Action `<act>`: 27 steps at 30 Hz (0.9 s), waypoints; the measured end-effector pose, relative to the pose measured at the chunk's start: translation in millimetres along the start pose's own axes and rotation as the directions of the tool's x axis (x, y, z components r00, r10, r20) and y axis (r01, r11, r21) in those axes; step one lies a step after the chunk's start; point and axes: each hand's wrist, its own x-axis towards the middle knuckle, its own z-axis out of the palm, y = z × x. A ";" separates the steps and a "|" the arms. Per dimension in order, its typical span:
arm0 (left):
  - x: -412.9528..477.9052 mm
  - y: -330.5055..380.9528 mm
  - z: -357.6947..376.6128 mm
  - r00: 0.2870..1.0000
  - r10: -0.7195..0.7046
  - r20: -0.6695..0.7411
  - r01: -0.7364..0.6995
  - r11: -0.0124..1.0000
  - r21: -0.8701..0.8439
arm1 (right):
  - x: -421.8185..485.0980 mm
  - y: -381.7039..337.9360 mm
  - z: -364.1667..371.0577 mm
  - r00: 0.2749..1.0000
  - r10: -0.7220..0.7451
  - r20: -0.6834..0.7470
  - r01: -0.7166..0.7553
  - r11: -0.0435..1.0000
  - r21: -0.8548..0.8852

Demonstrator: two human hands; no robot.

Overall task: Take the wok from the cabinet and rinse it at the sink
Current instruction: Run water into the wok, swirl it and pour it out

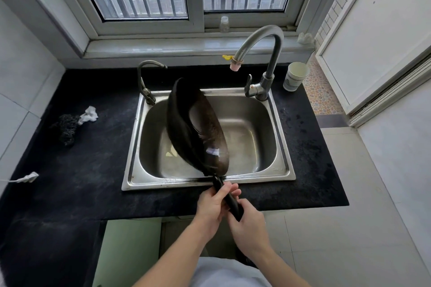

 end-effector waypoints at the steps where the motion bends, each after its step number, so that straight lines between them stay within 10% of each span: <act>1: -0.1 -1.5 0.5 1.000 -0.018 0.001 0.018 1.000 -0.011 | 0.0 2.0 -0.6 1.000 0.004 -0.002 -0.004 1.000 -0.029; 12: -2.5 -1.6 -10.2 0.988 -0.119 0.103 0.132 0.983 -0.127 | -6.0 -3.4 -3.7 1.000 0.007 -0.010 -0.008 0.997 -0.071; 18: -7.7 7.4 -19.4 0.963 -0.137 0.233 0.158 0.985 -0.074 | -14.3 -28.8 -12.1 0.883 0.074 0.464 -0.304 0.843 0.444; 27: -7.1 7.8 -8.5 0.953 -0.136 0.271 0.137 0.990 0.015 | -20.2 -21.1 -19.7 0.928 0.052 0.368 -0.222 0.872 0.436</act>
